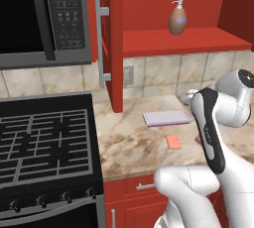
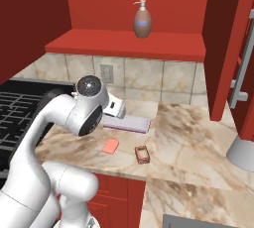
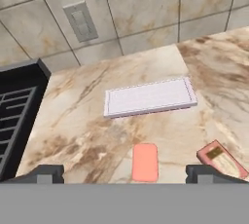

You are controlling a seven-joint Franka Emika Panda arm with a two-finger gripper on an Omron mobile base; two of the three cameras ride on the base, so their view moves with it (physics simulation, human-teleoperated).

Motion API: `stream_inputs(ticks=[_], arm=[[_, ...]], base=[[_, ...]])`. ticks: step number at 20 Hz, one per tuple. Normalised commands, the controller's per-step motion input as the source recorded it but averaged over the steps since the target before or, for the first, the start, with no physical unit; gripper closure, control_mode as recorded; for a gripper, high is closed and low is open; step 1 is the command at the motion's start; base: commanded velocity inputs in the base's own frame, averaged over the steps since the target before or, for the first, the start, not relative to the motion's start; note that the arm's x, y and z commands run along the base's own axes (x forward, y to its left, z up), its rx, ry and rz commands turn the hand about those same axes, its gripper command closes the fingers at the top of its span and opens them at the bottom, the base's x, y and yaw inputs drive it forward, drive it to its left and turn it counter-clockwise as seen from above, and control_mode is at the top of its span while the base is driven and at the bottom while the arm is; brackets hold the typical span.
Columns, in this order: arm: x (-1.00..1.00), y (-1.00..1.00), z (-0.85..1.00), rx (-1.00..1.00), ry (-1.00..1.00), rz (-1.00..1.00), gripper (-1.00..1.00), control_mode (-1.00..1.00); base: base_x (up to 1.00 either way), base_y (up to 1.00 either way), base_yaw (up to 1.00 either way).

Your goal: Pick the bar soap and bar soap from the cabinet and place them on the counter.

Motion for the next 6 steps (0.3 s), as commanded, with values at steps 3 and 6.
stream_inputs(ticks=[3, 6], arm=[[-0.28, 0.00, 0.67, 0.00, -0.04, 0.00, -1.00, -1.00], [-0.29, 0.00, 0.68, 0.00, -0.09, 0.00, -1.00, -1.00]], base=[[0.00, 0.00, 0.00], [0.00, 0.00, 0.00]])
